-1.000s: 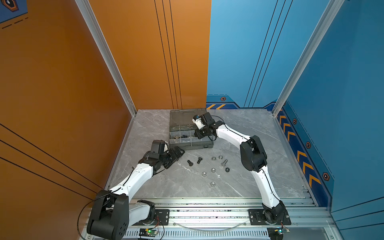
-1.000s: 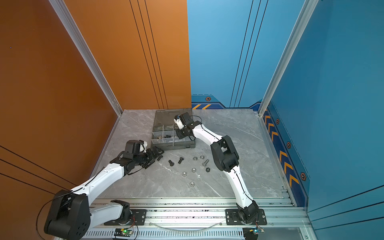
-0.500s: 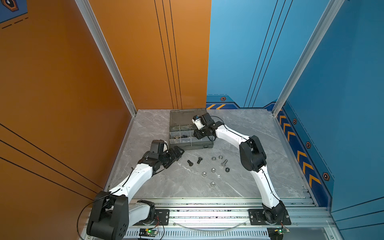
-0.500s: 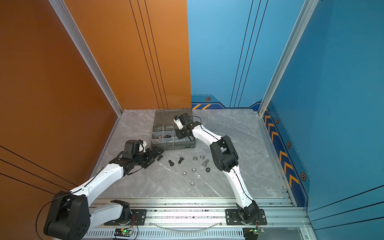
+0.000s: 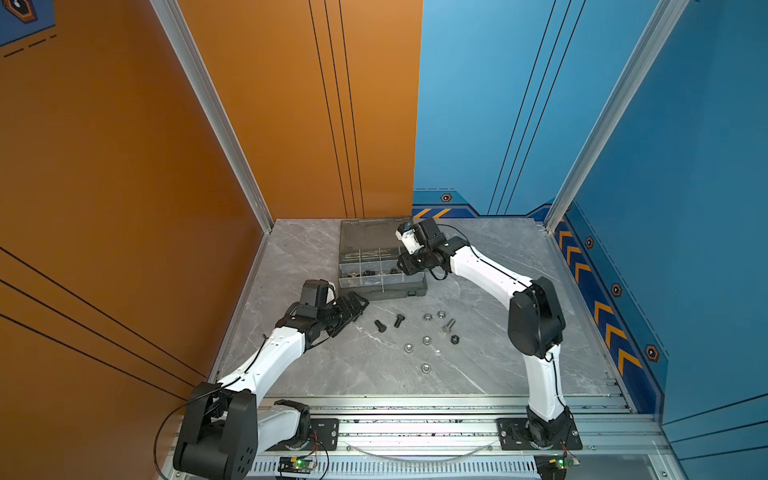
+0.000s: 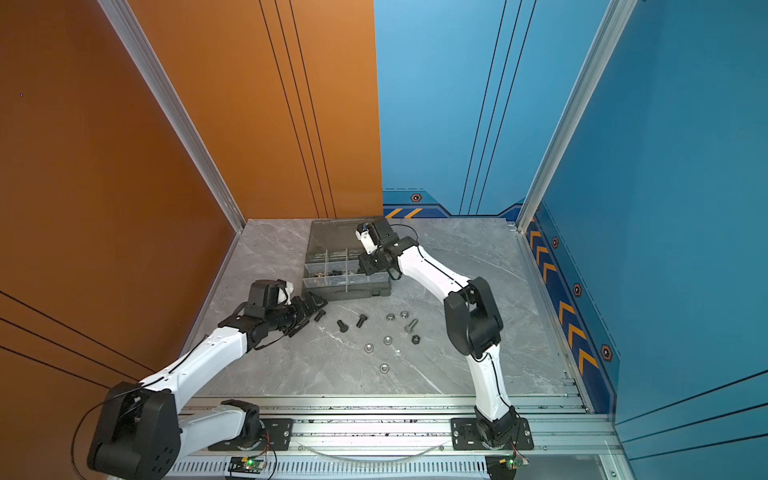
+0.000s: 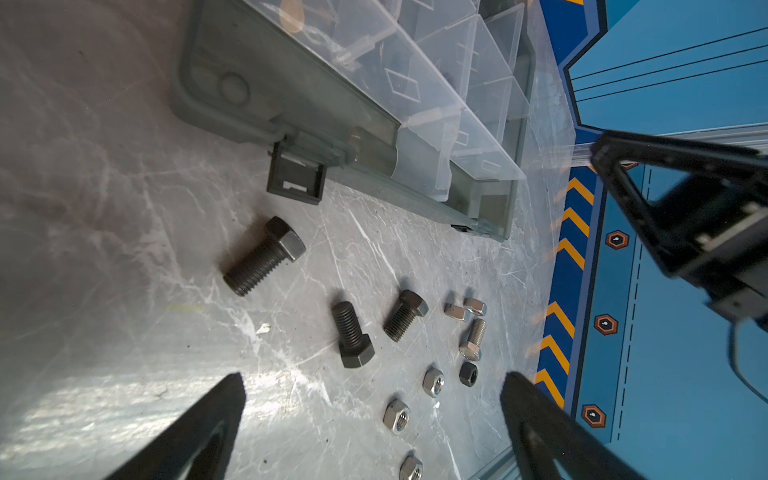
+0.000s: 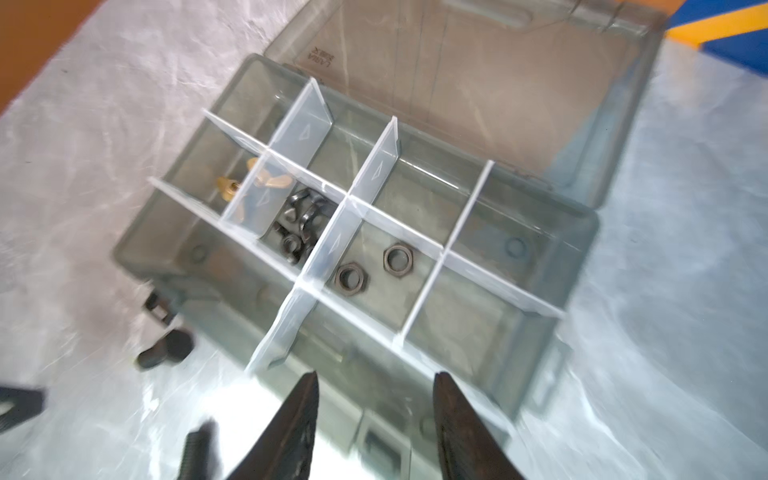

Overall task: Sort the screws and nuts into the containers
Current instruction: 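Move the right gripper back over another black hex nut in the pile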

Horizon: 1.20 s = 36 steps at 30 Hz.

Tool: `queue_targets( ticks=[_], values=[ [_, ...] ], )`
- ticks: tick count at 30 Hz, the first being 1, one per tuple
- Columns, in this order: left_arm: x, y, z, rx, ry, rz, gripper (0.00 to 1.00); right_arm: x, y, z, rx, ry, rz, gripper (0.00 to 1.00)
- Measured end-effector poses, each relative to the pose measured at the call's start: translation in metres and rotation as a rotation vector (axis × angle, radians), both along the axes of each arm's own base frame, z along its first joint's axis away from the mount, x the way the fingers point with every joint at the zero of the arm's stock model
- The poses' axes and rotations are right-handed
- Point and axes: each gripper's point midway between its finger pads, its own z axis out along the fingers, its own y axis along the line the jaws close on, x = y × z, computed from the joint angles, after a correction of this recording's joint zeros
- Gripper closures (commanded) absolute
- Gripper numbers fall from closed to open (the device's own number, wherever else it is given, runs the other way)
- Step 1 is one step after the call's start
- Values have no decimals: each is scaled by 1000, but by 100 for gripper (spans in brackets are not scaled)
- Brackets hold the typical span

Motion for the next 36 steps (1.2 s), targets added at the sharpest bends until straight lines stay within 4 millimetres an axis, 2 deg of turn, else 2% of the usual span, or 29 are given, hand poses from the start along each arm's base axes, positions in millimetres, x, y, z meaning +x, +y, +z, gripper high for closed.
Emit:
queue_targets(
  ticks=[3, 5, 11, 14, 17, 20, 25, 32, 36],
  values=[
    [1, 0, 0, -1, -3, 0, 2, -25, -21, 14, -25, 6, -9, 48],
    [1, 1, 1, -2, -5, 2, 2, -43, -37, 13, -47, 32, -16, 47],
    [2, 1, 2, -7, -6, 2, 2, -103, -98, -20, -131, 177, -87, 44],
    [2, 1, 1, -6, -6, 2, 2, -128, -120, -32, -152, 232, -121, 43],
    [1, 1, 1, -6, -6, 2, 2, -148, -133, -42, -172, 276, -138, 42],
    [1, 1, 1, -6, -6, 2, 2, -158, -140, -50, -188, 317, -164, 41],
    [1, 1, 1, -6, -6, 2, 2, -164, -145, -64, -208, 370, -210, 40],
    [1, 1, 1, -6, -6, 2, 2, -171, -150, -103, -261, 488, -260, 43],
    [1, 1, 1, -6, -5, 2, 2, -175, -151, -112, -271, 517, -279, 44]
  ],
)
